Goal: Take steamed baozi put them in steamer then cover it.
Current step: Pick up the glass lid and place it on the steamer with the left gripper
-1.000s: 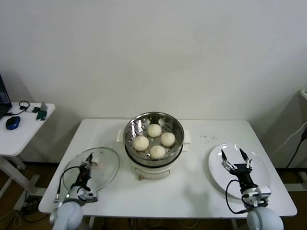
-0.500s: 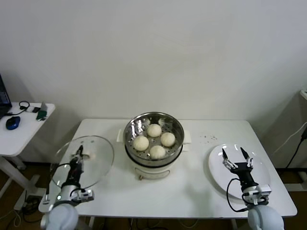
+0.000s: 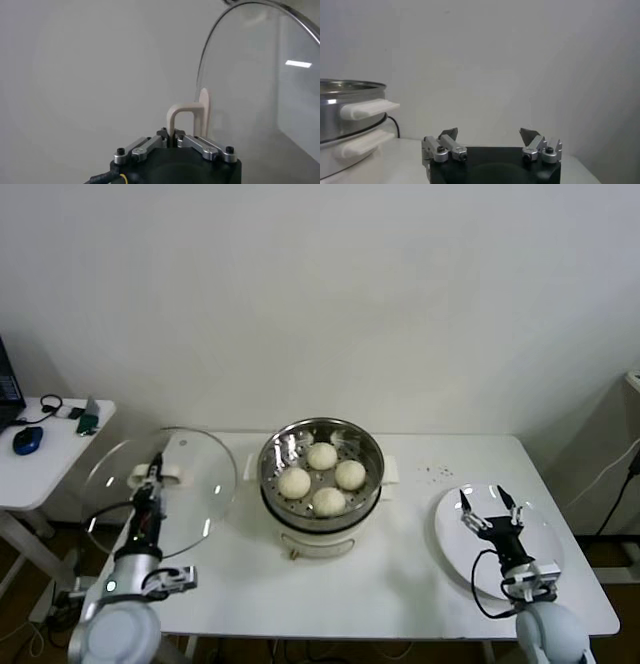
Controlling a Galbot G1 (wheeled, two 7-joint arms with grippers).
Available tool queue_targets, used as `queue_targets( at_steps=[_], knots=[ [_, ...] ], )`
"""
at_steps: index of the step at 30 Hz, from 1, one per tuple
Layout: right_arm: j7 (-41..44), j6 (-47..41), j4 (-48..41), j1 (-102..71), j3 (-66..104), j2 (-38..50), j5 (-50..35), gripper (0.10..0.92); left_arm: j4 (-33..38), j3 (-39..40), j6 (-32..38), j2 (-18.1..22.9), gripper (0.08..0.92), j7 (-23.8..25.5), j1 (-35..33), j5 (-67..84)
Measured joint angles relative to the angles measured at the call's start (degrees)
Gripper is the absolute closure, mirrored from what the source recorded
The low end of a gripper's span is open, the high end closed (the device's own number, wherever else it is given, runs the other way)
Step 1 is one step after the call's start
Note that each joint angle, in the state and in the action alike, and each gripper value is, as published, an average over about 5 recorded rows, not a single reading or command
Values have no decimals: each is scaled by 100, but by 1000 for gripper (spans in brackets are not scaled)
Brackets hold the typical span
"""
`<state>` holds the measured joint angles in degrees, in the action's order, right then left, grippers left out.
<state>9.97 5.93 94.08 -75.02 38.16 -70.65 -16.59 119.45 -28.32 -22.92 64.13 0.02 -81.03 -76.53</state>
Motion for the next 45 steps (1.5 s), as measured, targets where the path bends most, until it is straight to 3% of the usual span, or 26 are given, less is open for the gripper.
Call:
queue_targets(
  at_steps=[6, 13, 28, 38, 45],
  knots=[
    [-5, 9, -110, 127, -71, 21, 81, 203, 188, 848, -539, -251, 853, 445, 579, -51],
    [-8, 29, -216, 197, -76, 27, 175, 203, 42, 2017, -1142, -175, 853, 1076, 1627, -192],
    [-9, 70, -411, 222, 70, 46, 313, 203, -1072, 3747, -1915, 698, 853, 1731, 3289, -382],
    [-7, 117, -487, 192, 171, -1, 365, 203, -1759, 4123, -1931, 1381, 853, 1818, 3603, -428],
    [5, 152, -525, 180, 227, -31, 394, 203, -2104, 4167, -1930, 1594, 853, 1748, 3643, -456]
  ],
)
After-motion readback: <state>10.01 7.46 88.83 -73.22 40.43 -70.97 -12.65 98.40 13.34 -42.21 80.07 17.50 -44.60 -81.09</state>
